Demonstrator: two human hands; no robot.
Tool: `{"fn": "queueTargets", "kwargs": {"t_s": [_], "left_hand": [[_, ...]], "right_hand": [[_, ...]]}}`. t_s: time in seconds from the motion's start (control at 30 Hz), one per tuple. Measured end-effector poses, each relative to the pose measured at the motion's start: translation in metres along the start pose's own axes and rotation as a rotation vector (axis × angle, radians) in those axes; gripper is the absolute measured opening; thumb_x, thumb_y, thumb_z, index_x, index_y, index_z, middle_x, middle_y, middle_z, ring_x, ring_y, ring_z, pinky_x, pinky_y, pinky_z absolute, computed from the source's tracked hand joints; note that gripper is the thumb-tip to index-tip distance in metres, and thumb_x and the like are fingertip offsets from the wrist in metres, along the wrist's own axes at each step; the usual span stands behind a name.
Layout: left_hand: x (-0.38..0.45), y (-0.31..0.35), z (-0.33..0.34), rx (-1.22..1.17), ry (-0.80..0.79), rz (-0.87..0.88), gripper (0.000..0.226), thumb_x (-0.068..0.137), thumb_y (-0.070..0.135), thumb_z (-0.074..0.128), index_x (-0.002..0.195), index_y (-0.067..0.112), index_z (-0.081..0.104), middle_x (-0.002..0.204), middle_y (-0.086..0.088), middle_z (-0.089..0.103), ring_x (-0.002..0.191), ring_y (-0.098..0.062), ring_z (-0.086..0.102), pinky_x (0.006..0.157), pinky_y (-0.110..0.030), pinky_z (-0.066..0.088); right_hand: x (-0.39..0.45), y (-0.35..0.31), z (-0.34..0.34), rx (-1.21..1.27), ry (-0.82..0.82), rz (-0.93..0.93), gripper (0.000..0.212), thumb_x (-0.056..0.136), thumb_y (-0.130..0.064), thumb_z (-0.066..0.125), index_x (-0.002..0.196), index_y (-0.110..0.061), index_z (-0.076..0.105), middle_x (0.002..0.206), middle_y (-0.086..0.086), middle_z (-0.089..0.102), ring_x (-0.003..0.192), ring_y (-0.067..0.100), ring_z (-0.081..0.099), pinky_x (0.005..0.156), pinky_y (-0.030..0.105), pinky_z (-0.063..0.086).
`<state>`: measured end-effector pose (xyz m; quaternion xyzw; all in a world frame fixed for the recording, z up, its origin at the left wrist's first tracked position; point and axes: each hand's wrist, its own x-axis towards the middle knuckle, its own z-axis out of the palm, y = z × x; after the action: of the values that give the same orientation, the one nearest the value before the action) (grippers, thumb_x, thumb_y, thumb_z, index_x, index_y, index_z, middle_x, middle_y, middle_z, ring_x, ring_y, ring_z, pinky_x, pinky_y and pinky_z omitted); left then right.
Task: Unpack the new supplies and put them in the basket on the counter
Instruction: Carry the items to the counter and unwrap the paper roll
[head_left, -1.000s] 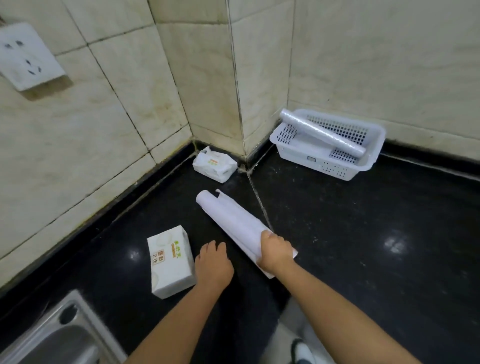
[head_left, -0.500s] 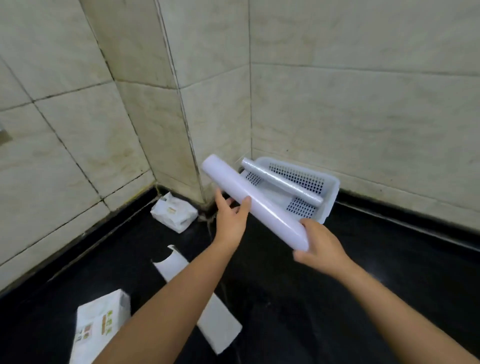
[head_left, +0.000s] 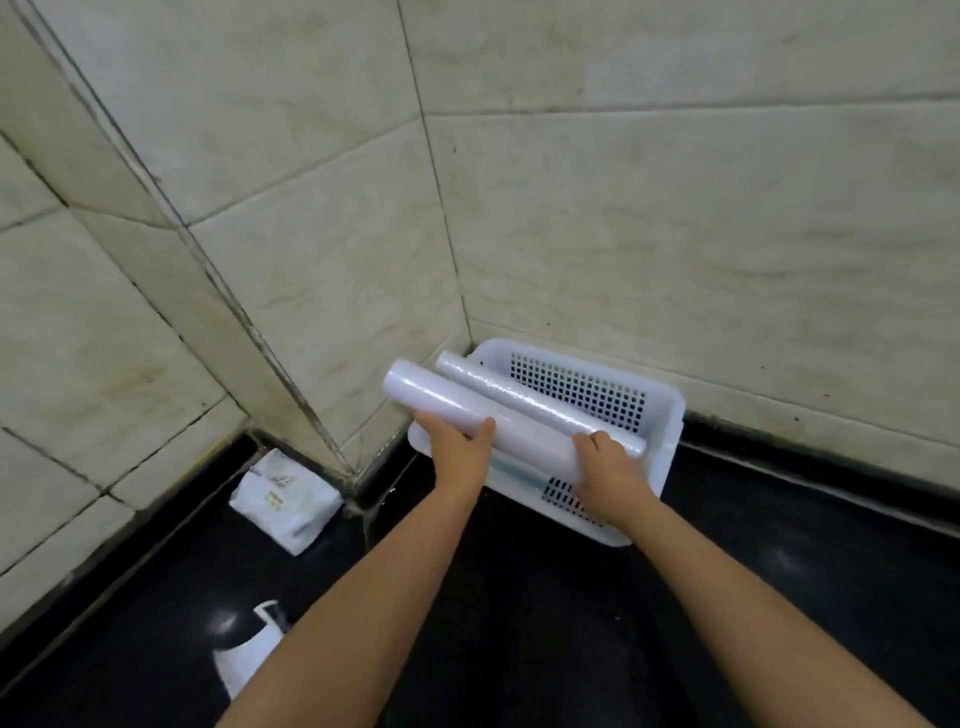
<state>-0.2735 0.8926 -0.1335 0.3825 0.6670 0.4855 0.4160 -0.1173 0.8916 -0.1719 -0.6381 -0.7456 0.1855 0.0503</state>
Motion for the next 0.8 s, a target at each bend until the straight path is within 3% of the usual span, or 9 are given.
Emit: {"fn": "queueTargets", "kwargs": {"t_s": [0.1, 0.2, 0.33, 0.43, 0.63, 0.8], "left_hand": [[0.020, -0.017, 0.019, 0.193, -0.188, 0.044, 0.076, 0.088, 0.007, 0.058, 0.146, 0.011, 0.010, 0.143, -0.013, 0.041, 0.127, -0.026, 0.047, 0.108, -0.040, 0.040], [0.040, -0.026, 0.032, 0.432, -0.212, 0.082, 0.059, 0.089, 0.008, 0.053, 0.141, 0.003, 0.025, 0.143, -0.017, 0.040, 0.130, -0.029, 0.042, 0.110, -0.044, 0.038], [0.048, -0.033, 0.039, 0.713, -0.332, 0.134, 0.064, 0.090, 0.011, 0.048, 0.146, 0.006, 0.016, 0.153, -0.016, 0.021, 0.139, -0.030, 0.027, 0.115, -0.042, 0.030], [0.042, -0.036, 0.040, 0.858, -0.369, 0.246, 0.060, 0.090, 0.010, 0.047, 0.144, 0.004, 0.021, 0.154, -0.013, 0.022, 0.138, -0.028, 0.026, 0.114, -0.039, 0.027], [0.015, -0.022, 0.048, 1.319, -0.414, 0.602, 0.051, 0.095, 0.024, 0.040, 0.142, 0.010, 0.027, 0.157, -0.010, 0.017, 0.144, -0.032, 0.013, 0.117, -0.044, 0.019], [-0.073, 0.016, 0.115, 1.363, -0.521, 0.946, 0.045, 0.097, 0.029, 0.032, 0.140, 0.013, 0.033, 0.155, -0.004, 0.024, 0.144, -0.030, 0.015, 0.112, -0.045, 0.024]], "right_hand": [[0.022, 0.007, 0.012, -0.037, 0.013, 0.109, 0.045, 0.081, -0.007, 0.056, 0.123, -0.007, 0.039, 0.125, 0.011, 0.043, 0.112, 0.025, 0.045, 0.089, 0.036, 0.044], [0.037, 0.008, 0.016, -0.073, 0.022, 0.152, 0.050, 0.080, 0.000, 0.056, 0.126, -0.003, 0.037, 0.125, 0.014, 0.040, 0.113, 0.028, 0.043, 0.090, 0.038, 0.045], [0.042, 0.007, 0.022, -0.123, 0.096, 0.187, 0.051, 0.080, 0.007, 0.050, 0.128, 0.001, 0.035, 0.128, 0.018, 0.040, 0.116, 0.031, 0.040, 0.098, 0.040, 0.039], [0.035, 0.007, 0.017, -0.150, 0.120, 0.201, 0.049, 0.082, 0.001, 0.047, 0.130, -0.001, 0.035, 0.132, 0.017, 0.038, 0.123, 0.032, 0.035, 0.110, 0.044, 0.027], [-0.025, 0.043, -0.018, -0.116, 0.226, 0.219, 0.047, 0.091, -0.016, 0.039, 0.136, -0.005, 0.033, 0.150, 0.016, 0.025, 0.143, 0.031, 0.010, 0.117, 0.049, 0.007], [-0.141, 0.112, -0.054, -0.112, 0.331, 0.427, 0.050, 0.094, -0.025, 0.039, 0.140, -0.009, 0.029, 0.152, 0.014, 0.024, 0.144, 0.031, 0.007, 0.117, 0.049, 0.009]]}}
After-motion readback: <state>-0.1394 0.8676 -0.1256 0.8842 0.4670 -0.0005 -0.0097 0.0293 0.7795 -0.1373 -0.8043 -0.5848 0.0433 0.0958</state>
